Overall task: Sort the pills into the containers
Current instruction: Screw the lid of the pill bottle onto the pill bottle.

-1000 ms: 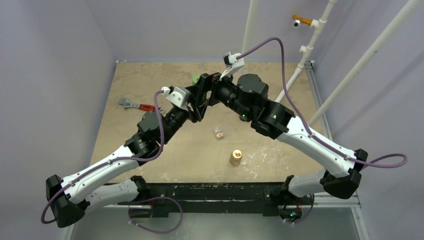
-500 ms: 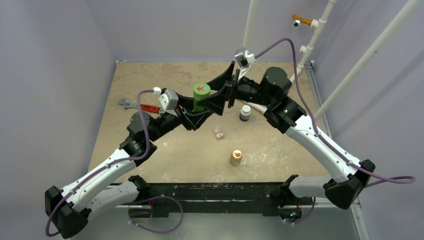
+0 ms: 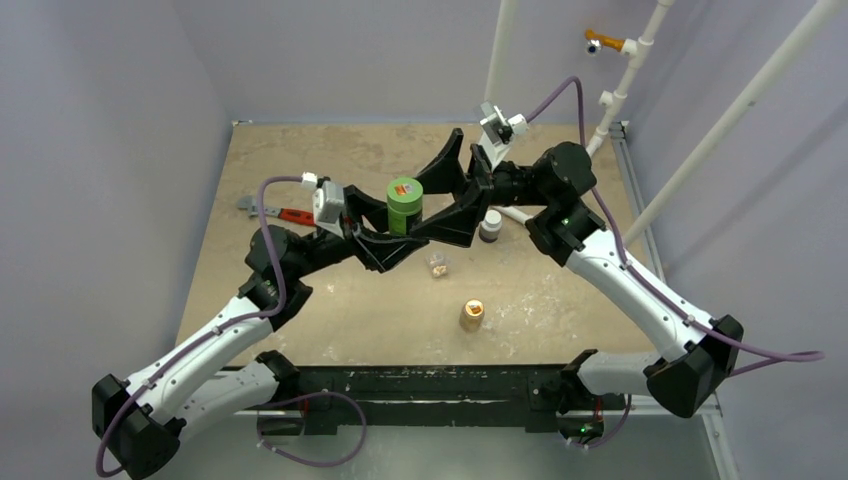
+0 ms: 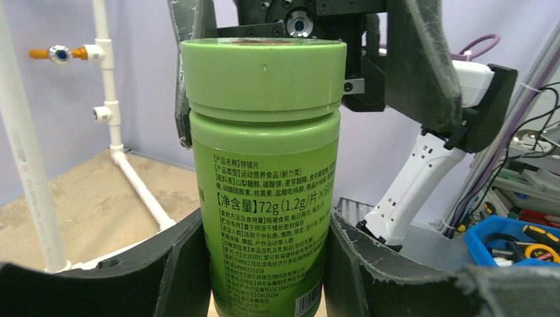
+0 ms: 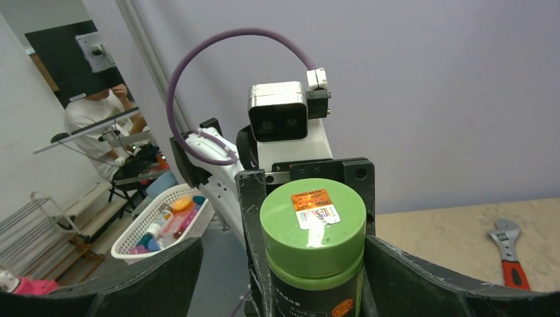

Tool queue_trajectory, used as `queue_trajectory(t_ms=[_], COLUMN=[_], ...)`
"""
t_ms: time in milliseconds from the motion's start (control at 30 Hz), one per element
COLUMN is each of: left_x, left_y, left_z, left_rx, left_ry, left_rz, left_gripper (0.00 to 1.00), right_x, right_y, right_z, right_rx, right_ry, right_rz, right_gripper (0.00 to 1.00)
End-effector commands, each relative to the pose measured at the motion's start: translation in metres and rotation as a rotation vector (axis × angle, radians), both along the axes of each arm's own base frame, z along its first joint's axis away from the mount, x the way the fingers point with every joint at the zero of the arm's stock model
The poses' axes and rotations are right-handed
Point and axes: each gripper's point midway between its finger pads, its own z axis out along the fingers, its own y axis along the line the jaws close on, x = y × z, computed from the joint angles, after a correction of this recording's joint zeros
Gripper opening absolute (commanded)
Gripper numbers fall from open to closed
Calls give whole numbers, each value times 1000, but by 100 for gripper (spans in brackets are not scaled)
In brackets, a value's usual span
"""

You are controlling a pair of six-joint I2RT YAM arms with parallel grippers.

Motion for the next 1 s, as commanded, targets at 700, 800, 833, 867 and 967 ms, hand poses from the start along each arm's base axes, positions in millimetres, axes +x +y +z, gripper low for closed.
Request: queue_trajectory(t_ms=[700, 800, 833, 867, 967], left_x=[-18, -17, -17, -16, -11], left_y=[-5, -6, -6, -6, -6], left_z=[10, 10, 10, 10, 10], left_rx=[-38, -37, -37, -37, -32], left_ry=[-26, -25, -25, -23, -20], left_rz=[-135, -137, -135, -134, -107], left_gripper=[0, 0, 0, 0, 0], right_x=[8, 8, 9, 9, 17], right_y=[0, 0, 0, 0, 1], right_z=[18, 18, 18, 18, 15], right_rx=[73, 73, 71, 68, 51], right_ry=[32, 33, 34, 30, 40], right_rz=[-24, -34, -37, -40, -81], right_gripper=[74, 70, 66, 62, 47])
